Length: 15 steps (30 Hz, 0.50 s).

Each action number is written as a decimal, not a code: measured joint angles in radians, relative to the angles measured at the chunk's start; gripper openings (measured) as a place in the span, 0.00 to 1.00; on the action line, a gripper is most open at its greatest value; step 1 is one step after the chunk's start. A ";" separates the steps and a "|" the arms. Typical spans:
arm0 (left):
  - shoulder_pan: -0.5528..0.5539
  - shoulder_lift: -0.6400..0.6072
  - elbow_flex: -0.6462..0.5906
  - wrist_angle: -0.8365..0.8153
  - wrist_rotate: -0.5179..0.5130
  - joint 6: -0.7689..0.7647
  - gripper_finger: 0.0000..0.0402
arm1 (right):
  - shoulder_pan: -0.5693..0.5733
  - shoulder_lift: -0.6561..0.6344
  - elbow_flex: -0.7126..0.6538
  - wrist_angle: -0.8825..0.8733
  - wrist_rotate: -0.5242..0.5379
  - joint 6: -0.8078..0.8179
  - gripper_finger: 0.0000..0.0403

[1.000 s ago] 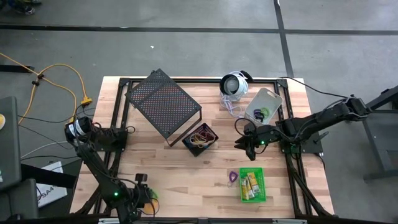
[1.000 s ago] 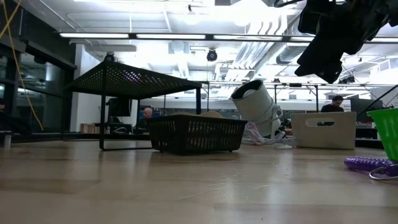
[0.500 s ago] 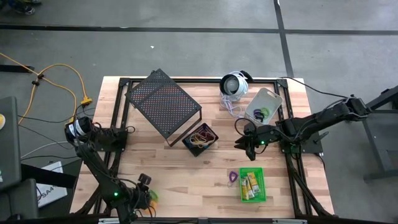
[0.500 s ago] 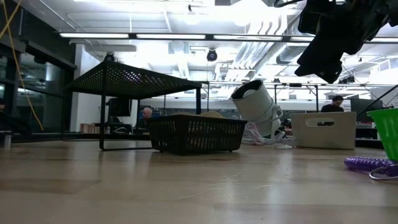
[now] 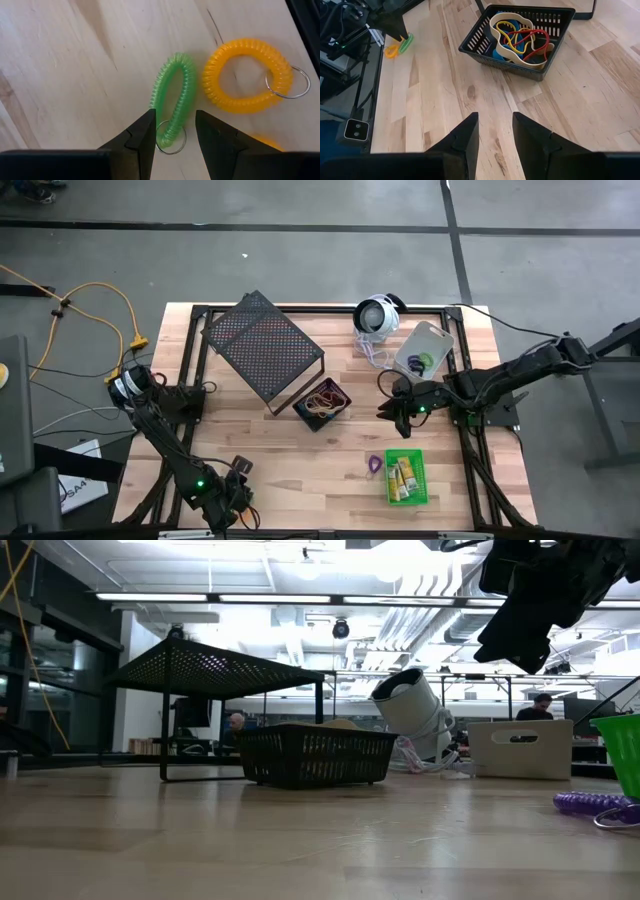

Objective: Pick & Place Office Desk Supplies
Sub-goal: Put the green spring keychain into the white bin

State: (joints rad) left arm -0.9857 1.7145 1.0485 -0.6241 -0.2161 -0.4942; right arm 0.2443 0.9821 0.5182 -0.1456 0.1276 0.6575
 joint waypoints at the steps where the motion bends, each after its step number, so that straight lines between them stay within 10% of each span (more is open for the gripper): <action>1: -0.003 0.000 0.000 0.000 0.000 0.000 0.33 | 0.000 0.000 0.000 0.000 0.000 0.000 0.27; 15: -0.014 0.038 0.000 0.010 0.005 0.016 0.33 | 0.000 0.000 0.000 0.000 0.000 0.000 0.27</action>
State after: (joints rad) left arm -0.9993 1.7523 1.0489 -0.6146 -0.2111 -0.4781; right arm 0.2443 0.9821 0.5182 -0.1456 0.1272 0.6575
